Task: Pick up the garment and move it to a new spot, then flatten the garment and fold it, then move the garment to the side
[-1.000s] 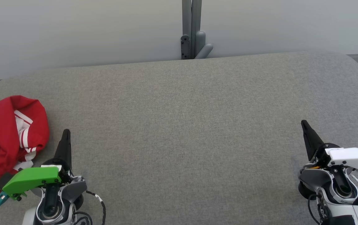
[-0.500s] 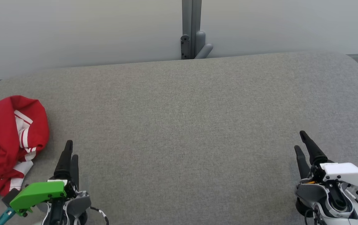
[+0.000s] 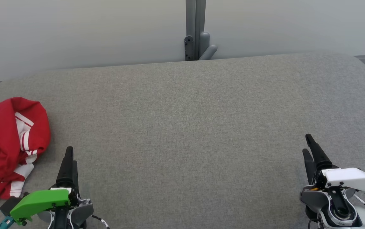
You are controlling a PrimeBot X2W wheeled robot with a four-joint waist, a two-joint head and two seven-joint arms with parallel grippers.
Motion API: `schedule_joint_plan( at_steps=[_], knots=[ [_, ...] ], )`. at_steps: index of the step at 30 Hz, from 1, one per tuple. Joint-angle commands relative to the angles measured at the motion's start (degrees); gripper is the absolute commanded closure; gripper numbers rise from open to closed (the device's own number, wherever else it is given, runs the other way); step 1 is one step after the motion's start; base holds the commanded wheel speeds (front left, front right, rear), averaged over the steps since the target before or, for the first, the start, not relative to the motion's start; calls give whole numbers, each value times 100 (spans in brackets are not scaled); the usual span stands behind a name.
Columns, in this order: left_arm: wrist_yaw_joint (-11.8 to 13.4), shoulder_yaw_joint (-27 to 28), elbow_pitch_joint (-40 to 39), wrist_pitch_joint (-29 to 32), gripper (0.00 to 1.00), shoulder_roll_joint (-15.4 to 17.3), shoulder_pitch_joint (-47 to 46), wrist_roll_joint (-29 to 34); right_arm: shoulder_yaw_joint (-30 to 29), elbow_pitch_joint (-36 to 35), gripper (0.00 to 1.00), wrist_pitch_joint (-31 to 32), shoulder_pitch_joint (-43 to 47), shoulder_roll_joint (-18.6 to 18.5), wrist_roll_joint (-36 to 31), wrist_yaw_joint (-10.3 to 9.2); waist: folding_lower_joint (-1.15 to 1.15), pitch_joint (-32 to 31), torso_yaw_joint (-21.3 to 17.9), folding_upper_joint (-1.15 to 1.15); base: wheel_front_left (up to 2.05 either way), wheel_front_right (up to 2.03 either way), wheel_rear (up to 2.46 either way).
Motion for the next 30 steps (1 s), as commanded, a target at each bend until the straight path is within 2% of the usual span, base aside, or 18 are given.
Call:
schedule_joint_plan(
  at_steps=[1, 16, 20, 30],
  knots=[
    [-5, -18, -149, -67, 0, 25, -35, 145, 33, -189, 0, -93, -21, -48, -228, 2, 0, -1, 1, 0, 0, 0, 0],
    [75, -65, -531, -387, 0, 38, 248, 1407, 150, -818, 0, -488, 218, -62, -2241, 2, 0, -1, -17, 0, 0, 0, 0],
    [109, -81, -674, -482, 0, 42, 343, 1946, 238, -1012, 0, -606, 299, -66, -2994, 3, 0, 3, -24, 0, 0, 0, 0],
    [98, -130, -810, -644, 0, 56, 508, 3107, 374, -1219, 0, -808, 423, -86, -3952, 3, 0, 20, -37, 0, 0, 0, 0]
  ],
)
